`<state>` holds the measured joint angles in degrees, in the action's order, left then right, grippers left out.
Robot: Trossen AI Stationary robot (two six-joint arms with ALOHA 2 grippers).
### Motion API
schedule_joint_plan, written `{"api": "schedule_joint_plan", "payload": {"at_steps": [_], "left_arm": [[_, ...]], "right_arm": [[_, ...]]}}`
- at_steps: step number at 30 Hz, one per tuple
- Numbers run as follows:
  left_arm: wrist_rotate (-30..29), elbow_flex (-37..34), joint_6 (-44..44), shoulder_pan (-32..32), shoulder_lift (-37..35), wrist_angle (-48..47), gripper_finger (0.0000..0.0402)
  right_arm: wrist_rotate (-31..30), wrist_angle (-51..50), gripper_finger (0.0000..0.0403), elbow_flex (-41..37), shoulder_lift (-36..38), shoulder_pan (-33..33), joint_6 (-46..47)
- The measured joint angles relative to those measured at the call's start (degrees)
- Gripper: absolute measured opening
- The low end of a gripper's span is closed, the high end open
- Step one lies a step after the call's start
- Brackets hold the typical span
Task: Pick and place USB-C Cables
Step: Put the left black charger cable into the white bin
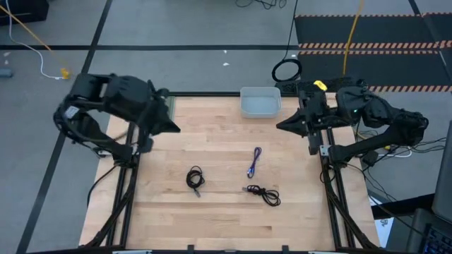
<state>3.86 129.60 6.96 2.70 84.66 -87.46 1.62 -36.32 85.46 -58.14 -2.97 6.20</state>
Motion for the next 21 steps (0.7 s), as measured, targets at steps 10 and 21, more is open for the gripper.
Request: {"api": "schedule_joint_plan", "payload": {"at_steps": [10, 21], "left_arm": [[0.02, 5.09, 1.55, 0.04, 7.59, -2.57, 0.0019], [0.11, 4.20, -0.07, 4.86, 13.47, -2.47, 0.0019]], "right_arm": [[-0.03, 1.38, 0.0000, -1.17, 0.14, -2.26, 0.20], [-0.06, 1.90, 0.0000, -1.81, 0.29, -5.55, 1.78]]}}
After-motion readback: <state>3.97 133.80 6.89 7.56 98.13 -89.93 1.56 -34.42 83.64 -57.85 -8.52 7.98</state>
